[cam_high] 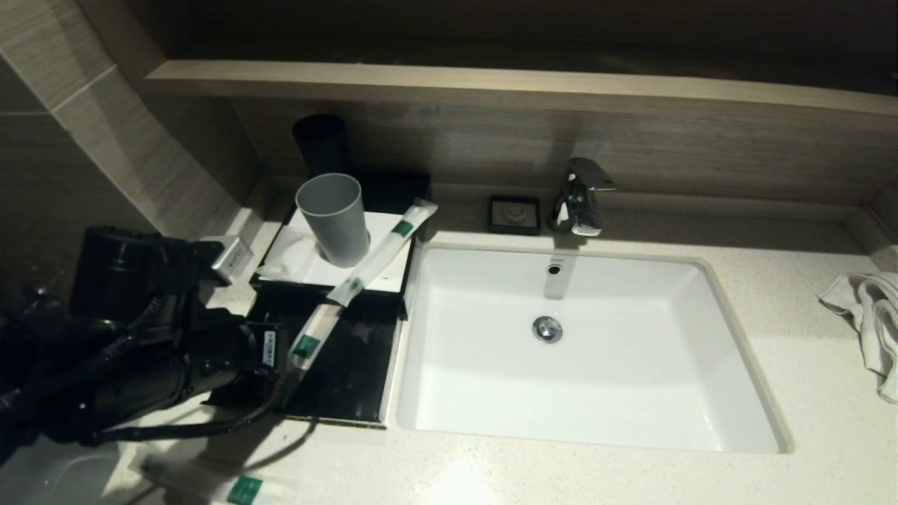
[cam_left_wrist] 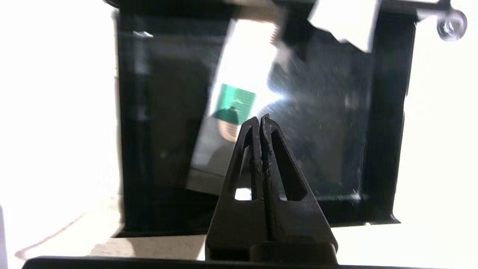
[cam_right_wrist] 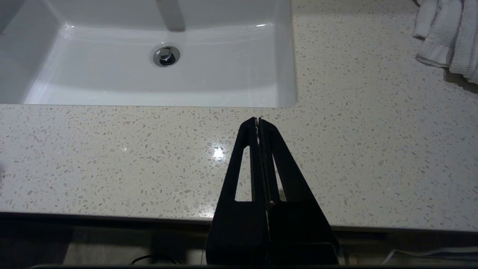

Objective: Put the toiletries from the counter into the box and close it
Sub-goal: Pick up the bathroom toiletry

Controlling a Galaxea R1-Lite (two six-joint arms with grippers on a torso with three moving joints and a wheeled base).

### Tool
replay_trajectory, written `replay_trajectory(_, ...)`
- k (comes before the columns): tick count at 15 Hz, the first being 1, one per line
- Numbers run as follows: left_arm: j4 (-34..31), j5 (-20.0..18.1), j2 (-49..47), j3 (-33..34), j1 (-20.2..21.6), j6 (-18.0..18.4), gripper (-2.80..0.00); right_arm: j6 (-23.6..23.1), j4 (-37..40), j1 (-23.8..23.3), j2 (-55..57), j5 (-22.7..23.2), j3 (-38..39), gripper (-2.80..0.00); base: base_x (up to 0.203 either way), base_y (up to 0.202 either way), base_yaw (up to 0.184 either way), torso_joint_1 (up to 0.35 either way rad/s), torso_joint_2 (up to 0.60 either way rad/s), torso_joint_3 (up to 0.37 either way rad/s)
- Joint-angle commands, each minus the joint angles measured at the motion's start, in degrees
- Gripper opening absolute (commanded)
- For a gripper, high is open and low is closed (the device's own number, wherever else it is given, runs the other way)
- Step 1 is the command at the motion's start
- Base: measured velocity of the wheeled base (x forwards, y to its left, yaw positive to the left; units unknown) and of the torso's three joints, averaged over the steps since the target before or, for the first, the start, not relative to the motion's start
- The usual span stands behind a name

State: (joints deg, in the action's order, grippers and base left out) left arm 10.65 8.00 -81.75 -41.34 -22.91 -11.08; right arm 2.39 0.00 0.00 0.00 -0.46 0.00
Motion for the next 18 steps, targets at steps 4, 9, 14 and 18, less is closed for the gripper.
replay_trajectory(4, -0.2, 0.1, 3.2, -0.8, 1.8, 0.0, -2.80, 0.0, 0.0, 0.0, 0.0, 0.0, 0.0, -2.80, 0.000, 0.000, 0.000, 0.000, 0.00, 0.000)
replay_trajectory(9, 0.4, -0.3, 2.4, -1.8, 2.1, -0.2, -2.80, 0.0, 0.0, 0.0, 0.0, 0.0, 0.0, -2.80, 0.000, 0.000, 0.000, 0.000, 0.00, 0.000)
replay_trajectory(14, 5.2, -4.3, -1.0, -3.6, 2.1, -1.7, -2.80, 0.0, 0.0, 0.0, 0.0, 0.0, 0.0, -2.80, 0.000, 0.000, 0.000, 0.000, 0.00, 0.000)
replay_trajectory(18, 11.3, -5.6, -7.4, -5.6, 2.0, -1.3, -2.80, 0.0, 0.0, 0.0, 0.0, 0.0, 0.0, -2.80, 0.000, 0.000, 0.000, 0.000, 0.00, 0.000)
